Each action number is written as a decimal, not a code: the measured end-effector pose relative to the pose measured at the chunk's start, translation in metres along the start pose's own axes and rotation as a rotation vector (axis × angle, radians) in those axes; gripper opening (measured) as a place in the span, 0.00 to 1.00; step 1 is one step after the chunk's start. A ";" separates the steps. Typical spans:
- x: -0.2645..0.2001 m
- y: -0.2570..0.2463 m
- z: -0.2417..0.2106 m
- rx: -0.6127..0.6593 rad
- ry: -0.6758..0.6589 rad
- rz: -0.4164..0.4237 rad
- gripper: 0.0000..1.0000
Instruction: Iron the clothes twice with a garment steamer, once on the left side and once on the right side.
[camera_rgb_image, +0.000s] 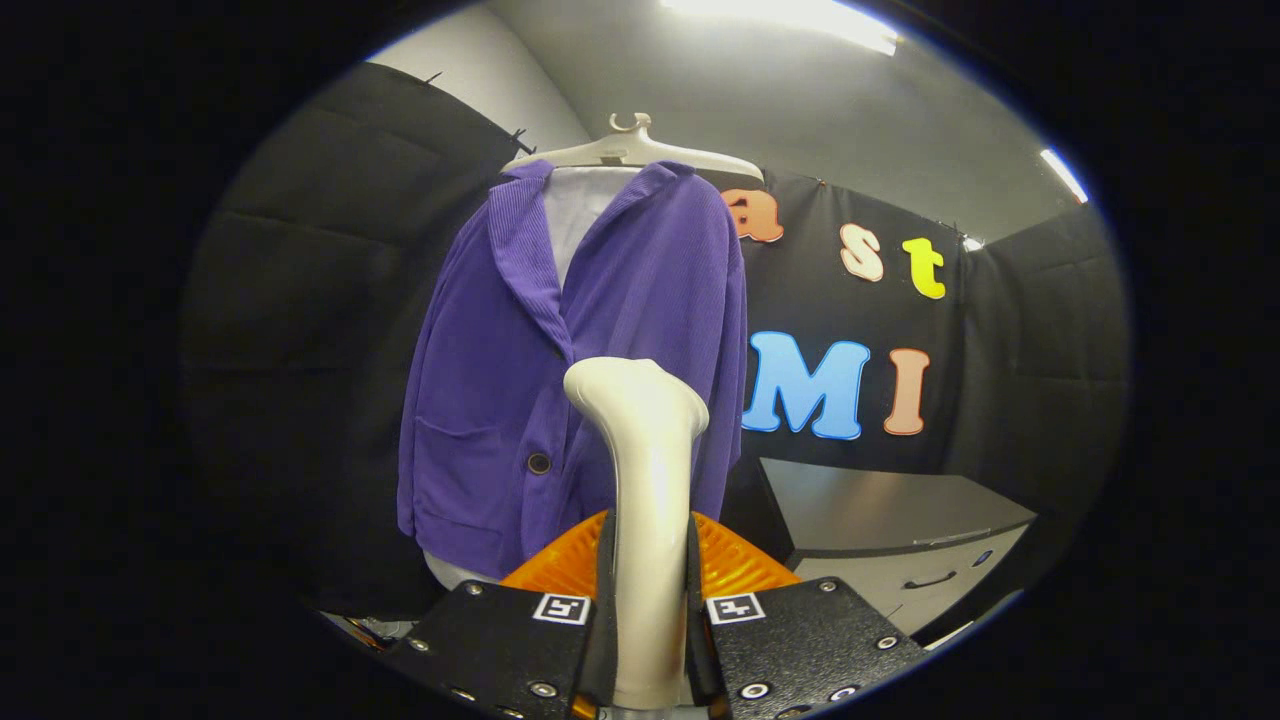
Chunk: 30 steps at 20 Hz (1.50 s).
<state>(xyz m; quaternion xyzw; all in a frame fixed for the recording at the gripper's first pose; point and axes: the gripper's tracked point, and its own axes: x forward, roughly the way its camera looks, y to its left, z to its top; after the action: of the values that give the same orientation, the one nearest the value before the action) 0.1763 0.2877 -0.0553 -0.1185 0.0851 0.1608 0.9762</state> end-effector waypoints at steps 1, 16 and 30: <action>0.000 0.001 -0.007 -0.005 0.014 0.004 0.28; 0.000 0.020 -0.158 0.032 0.260 -0.002 0.28; -0.023 0.023 -0.091 0.112 0.104 0.055 0.28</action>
<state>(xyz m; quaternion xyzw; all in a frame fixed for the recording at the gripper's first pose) 0.1354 0.2789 -0.1422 -0.0696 0.1479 0.1761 0.9707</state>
